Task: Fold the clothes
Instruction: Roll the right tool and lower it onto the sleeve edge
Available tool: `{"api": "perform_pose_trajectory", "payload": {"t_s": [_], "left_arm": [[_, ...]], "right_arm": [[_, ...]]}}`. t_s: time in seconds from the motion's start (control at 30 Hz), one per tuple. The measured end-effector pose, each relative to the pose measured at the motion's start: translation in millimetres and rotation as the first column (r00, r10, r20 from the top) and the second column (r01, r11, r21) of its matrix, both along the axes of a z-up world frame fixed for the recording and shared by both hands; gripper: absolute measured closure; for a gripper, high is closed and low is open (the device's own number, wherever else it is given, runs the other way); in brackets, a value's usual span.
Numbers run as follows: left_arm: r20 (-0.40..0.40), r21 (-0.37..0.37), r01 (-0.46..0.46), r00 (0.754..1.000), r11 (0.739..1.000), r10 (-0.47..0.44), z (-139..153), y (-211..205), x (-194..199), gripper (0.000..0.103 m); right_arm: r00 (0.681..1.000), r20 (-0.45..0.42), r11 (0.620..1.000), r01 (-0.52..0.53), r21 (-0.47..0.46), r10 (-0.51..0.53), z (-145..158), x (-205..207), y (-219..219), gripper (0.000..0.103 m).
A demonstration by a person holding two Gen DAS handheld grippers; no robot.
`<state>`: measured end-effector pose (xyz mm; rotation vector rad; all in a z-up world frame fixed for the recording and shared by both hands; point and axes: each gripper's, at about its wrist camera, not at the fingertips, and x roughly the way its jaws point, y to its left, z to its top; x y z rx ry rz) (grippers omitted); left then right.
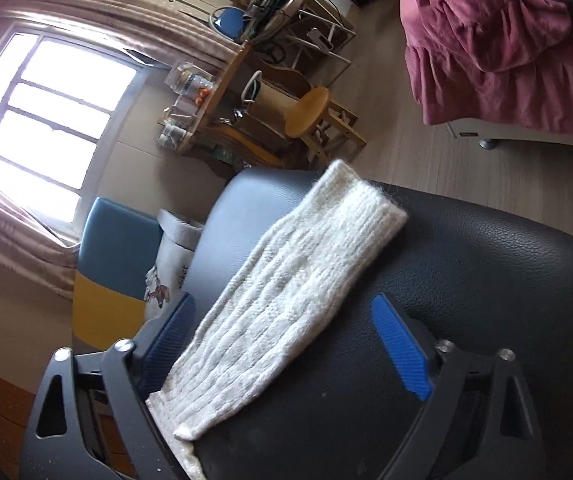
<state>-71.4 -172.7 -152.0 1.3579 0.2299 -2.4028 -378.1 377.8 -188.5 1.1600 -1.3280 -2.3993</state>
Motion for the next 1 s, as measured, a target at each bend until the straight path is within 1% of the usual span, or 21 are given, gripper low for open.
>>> {"api": "perform_pose_trajectory", "payload": {"t_s": [0.07, 0.1, 0.13, 0.17, 0.27, 0.4, 0.43, 0.47, 0.53, 0.57, 0.63, 0.73, 0.8, 0.87, 1.0], "left_arm": [[0.003, -0.002, 0.000, 1.000, 1.000, 0.000, -0.3, 0.2, -0.4, 0.061], [0.004, -0.003, 0.000, 1.000, 1.000, 0.000, -0.2, 0.7, -0.6, 0.061], [0.004, -0.002, -0.002, 1.000, 1.000, 0.002, -0.2, 0.7, -0.9, 0.061], [0.005, -0.001, -0.003, 1.000, 1.000, 0.003, -0.3, 0.7, -1.1, 0.061], [0.004, -0.002, -0.005, 1.000, 1.000, 0.005, -0.9, 1.0, -1.4, 0.060], [0.005, -0.007, -0.002, 1.000, 1.000, 0.002, -0.9, 1.3, -1.5, 0.060], [0.004, -0.006, -0.001, 1.000, 1.000, 0.001, -0.9, 0.8, -1.4, 0.060], [0.005, -0.006, -0.002, 1.000, 1.000, 0.002, -0.8, 1.5, -1.4, 0.060], [0.005, -0.005, -0.005, 1.000, 1.000, 0.005, -0.6, 2.7, -1.3, 0.060], [0.004, -0.004, -0.001, 1.000, 1.000, 0.001, -0.6, 2.4, -1.1, 0.060], [0.002, -0.002, 0.002, 1.000, 1.000, -0.002, -0.9, 1.7, -0.8, 0.060], [0.000, -0.002, 0.003, 1.000, 1.000, -0.003, -0.7, 1.6, -0.6, 0.060], [0.000, 0.000, 0.005, 1.000, 1.000, -0.005, -0.5, 1.0, -0.4, 0.060], [-0.001, 0.001, 0.005, 1.000, 1.000, -0.005, -0.4, 1.0, -0.4, 0.060], [-0.002, 0.003, 0.006, 1.000, 1.000, -0.006, -0.1, 1.0, -0.2, 0.060]], "right_arm": [[1.000, 0.007, 1.000, 0.007, -0.004, -0.007, -5.0, -2.2, 0.2, 0.036], [1.000, 0.015, 1.000, 0.011, -0.007, -0.011, -6.9, -3.5, 0.3, 0.040], [1.000, 0.023, 1.000, 0.014, -0.010, -0.014, -8.8, -4.8, 0.4, 0.048], [0.999, 0.030, 1.000, 0.017, -0.014, -0.016, -10.2, -5.9, 1.1, 0.052], [0.999, 0.047, 1.000, 0.021, -0.022, -0.020, -13.5, -9.0, 3.7, 0.061], [0.999, 0.044, 0.999, 0.026, -0.027, -0.025, -14.2, -10.1, 4.4, 0.061], [0.999, 0.046, 1.000, 0.023, -0.002, -0.023, -12.9, -10.6, 2.4, 0.066], [0.998, 0.053, 0.999, 0.018, 0.037, -0.020, -11.3, -11.6, -0.4, 0.077], [0.997, 0.074, 0.995, 0.016, 0.095, -0.023, -10.7, -14.3, -3.5, 0.091], [0.997, 0.078, 0.994, 0.017, 0.108, -0.026, -10.8, -14.6, -4.0, 0.094], [0.996, 0.082, 0.992, 0.024, 0.122, -0.034, -11.0, -14.9, -4.2, 0.098], [0.996, 0.082, 0.989, 0.028, 0.148, -0.041, -8.9, -16.6, -6.1, 0.098], [0.997, 0.063, 0.990, 0.039, 0.134, -0.048, -6.9, -15.9, -5.6, 0.098], [0.998, 0.042, 0.994, 0.044, 0.100, -0.048, -4.8, -14.5, -6.2, 0.098], [1.000, -0.019, 0.997, 0.015, 0.070, -0.014, 7.4, -16.2, -14.8, 0.098]]}}
